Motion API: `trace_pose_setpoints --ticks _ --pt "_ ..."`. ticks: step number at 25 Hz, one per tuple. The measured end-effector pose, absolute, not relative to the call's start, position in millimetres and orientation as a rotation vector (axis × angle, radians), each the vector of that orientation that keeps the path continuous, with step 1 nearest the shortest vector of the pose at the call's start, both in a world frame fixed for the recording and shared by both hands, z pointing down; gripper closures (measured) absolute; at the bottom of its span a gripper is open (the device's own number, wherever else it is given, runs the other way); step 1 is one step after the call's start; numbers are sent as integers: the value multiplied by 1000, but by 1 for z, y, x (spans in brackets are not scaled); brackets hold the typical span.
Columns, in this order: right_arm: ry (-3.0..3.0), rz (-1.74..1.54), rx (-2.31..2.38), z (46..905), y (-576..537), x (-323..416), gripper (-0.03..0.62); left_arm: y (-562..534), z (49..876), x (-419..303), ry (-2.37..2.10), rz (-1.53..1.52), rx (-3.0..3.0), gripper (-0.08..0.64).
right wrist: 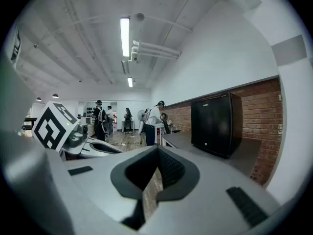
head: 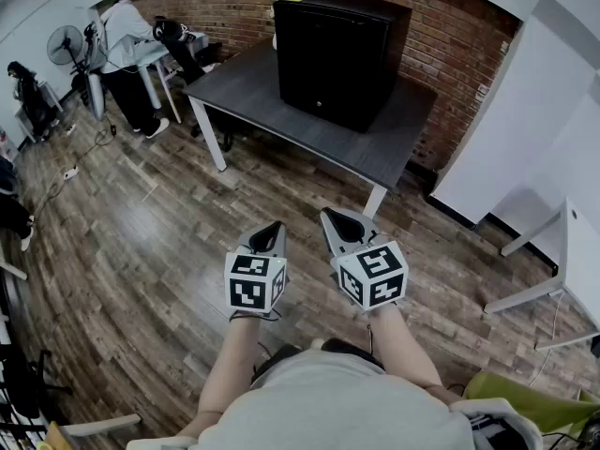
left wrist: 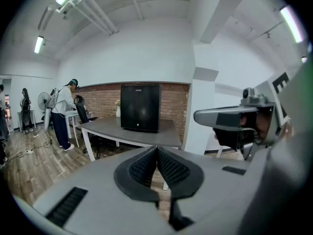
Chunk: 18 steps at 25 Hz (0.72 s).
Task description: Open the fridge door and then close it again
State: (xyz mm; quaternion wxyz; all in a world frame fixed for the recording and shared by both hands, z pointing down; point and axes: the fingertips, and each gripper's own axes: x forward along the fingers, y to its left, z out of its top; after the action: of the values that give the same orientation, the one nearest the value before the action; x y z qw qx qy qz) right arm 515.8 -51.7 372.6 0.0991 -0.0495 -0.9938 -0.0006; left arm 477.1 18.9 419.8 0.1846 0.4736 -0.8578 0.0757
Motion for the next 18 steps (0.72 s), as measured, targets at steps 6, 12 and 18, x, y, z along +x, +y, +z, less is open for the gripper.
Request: trace_pose_setpoints --ticks 6,12,18 --pt "-2916 -19 -130 382 -61 520 594 18 425 476 -2426 182 1297 554" --pt "-2904 28 -156 391 -56 523 594 18 425 479 -2416 155 1300 554" --pt "-2948 132 -182 391 -62 523 594 10 429 483 -2408 128 1298 554"
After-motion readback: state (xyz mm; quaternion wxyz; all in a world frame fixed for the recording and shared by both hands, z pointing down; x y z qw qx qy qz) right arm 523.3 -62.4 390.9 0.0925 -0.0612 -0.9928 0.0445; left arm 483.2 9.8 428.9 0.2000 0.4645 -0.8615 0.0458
